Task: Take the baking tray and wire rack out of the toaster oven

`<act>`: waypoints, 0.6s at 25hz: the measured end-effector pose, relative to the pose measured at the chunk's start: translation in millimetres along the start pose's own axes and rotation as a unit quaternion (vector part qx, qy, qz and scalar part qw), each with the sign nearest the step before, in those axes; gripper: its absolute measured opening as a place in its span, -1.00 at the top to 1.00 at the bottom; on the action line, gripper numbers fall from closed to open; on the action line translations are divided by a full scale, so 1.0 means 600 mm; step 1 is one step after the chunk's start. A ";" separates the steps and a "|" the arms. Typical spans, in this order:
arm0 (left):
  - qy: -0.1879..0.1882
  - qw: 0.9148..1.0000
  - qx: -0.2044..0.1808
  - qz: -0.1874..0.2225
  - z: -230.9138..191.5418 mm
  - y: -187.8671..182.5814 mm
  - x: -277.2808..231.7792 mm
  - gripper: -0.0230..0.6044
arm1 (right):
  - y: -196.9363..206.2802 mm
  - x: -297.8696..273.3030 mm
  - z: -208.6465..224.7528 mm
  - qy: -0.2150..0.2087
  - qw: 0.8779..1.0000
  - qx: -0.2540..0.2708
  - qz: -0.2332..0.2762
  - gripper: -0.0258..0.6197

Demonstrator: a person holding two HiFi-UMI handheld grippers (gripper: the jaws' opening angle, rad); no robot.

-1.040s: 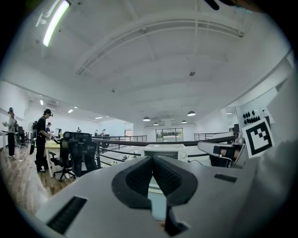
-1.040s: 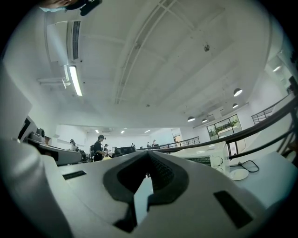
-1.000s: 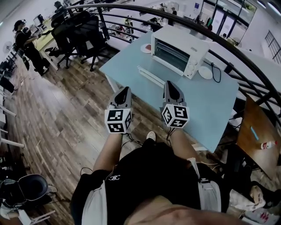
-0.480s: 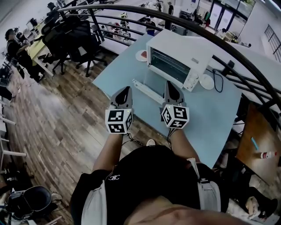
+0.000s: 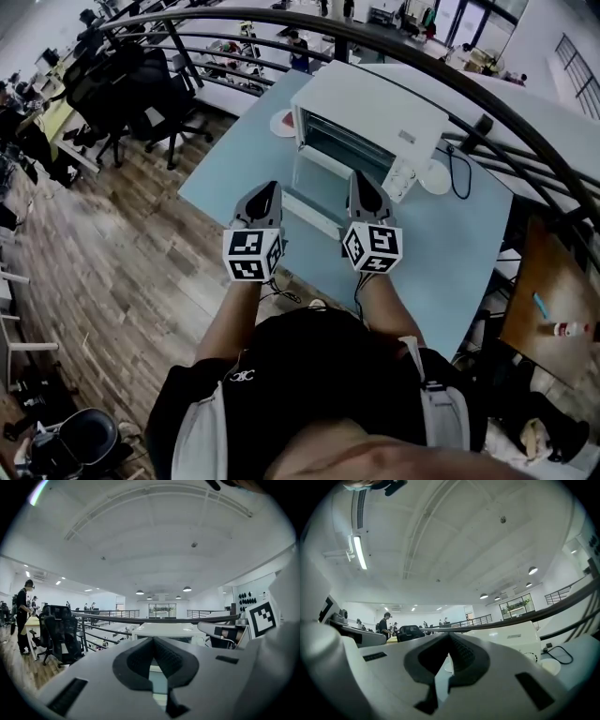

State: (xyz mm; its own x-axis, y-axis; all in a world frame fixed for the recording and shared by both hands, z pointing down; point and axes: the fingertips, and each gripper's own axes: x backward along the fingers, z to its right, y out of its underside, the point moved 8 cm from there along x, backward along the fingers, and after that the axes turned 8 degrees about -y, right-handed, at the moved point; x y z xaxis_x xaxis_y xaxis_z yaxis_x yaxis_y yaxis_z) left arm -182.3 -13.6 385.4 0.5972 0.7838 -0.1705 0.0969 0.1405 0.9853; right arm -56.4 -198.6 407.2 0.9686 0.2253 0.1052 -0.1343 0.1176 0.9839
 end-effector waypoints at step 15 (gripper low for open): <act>0.056 0.998 -0.015 -0.005 0.052 0.013 -0.069 0.88 | 0.015 0.023 0.052 0.041 0.999 -0.008 0.003 0.91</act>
State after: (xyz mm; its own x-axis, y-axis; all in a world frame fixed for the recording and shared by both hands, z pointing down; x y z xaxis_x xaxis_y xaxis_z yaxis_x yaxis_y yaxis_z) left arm -181.6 -63.6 400.2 0.5034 0.8446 -0.1823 0.0783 0.1655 0.9831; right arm -37.5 -224.7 421.9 0.9474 0.3044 0.0986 -0.1442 0.1313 0.9808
